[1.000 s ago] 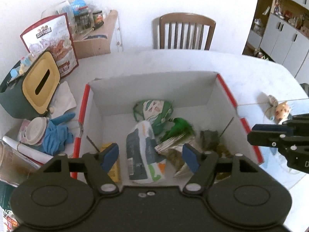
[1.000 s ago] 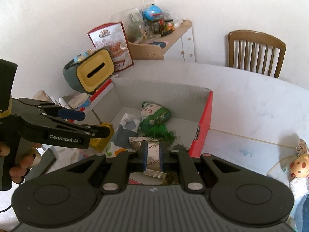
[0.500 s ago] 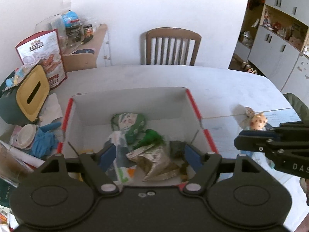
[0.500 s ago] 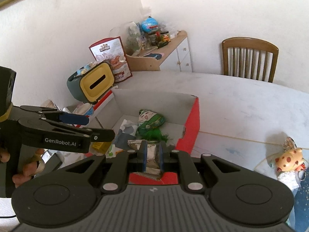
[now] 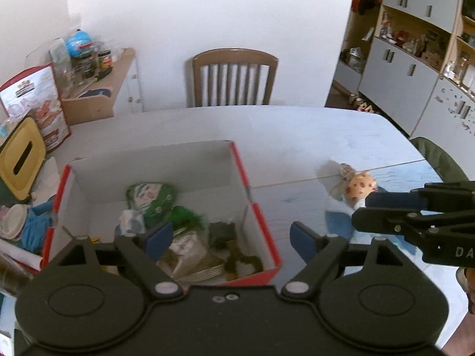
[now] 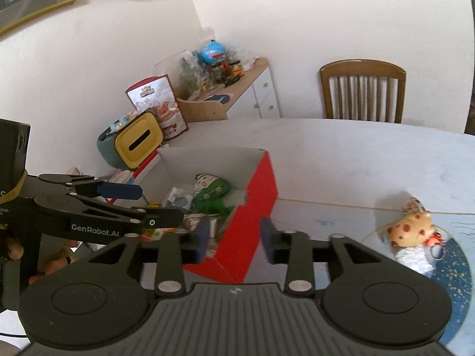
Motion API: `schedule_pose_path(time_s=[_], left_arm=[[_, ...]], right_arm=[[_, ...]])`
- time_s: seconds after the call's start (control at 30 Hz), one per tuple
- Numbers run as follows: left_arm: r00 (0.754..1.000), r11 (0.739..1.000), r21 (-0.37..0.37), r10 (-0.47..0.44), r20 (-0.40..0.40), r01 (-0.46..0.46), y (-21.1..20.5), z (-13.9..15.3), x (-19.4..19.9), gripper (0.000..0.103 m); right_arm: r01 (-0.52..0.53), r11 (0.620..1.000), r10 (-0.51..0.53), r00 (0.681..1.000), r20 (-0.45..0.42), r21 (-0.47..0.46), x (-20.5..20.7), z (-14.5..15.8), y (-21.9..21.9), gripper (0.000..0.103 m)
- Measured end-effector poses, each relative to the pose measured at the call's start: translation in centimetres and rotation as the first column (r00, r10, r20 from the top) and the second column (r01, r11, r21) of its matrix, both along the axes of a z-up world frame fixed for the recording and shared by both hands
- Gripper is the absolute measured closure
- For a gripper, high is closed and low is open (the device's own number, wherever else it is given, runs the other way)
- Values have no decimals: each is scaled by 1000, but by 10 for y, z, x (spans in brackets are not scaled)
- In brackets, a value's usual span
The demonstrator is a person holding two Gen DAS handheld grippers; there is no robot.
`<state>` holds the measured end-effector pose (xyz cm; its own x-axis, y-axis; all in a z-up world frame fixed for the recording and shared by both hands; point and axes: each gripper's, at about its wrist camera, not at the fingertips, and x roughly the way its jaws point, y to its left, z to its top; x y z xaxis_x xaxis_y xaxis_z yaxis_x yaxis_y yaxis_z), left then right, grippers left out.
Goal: Organize objects
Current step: 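Withdraw both tools from the box back toward the table items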
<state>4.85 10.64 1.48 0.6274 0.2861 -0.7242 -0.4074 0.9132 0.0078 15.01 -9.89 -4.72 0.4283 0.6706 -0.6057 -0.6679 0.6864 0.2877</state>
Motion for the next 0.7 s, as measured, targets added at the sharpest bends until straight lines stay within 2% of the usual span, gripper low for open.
schedule_pose_path(time_s=[0.03,0.07,0.13,0.23,0.43,0.7], left_arm=[[1000,1000,4,-6,5,6,-4,0,2,14],[1000,1000,8,-11,10,11,-7,0,3,12],[1000,1000,11,-24,16,24,-13,-1,8,10],[999,999,7,-42,22,42,-22,-2,16,9],[996,997,-15,-79,47,80,-39,-7,32,1],[992,991,-44,-123,30,124,-63,-24,62,1]], right_arm=[[7,1000,-7,1000,11,0,-1,1,-6,48],[15,1000,-14,1000,21,-3,-1,1,-11,44],[27,1000,-26,999,31,-10,-1,1,-22,43],[49,999,-49,998,29,-12,1,-2,-37,37],[97,995,-97,995,16,-33,6,-15,-69,32],[174,982,-173,985,25,-77,9,-38,-119,27]])
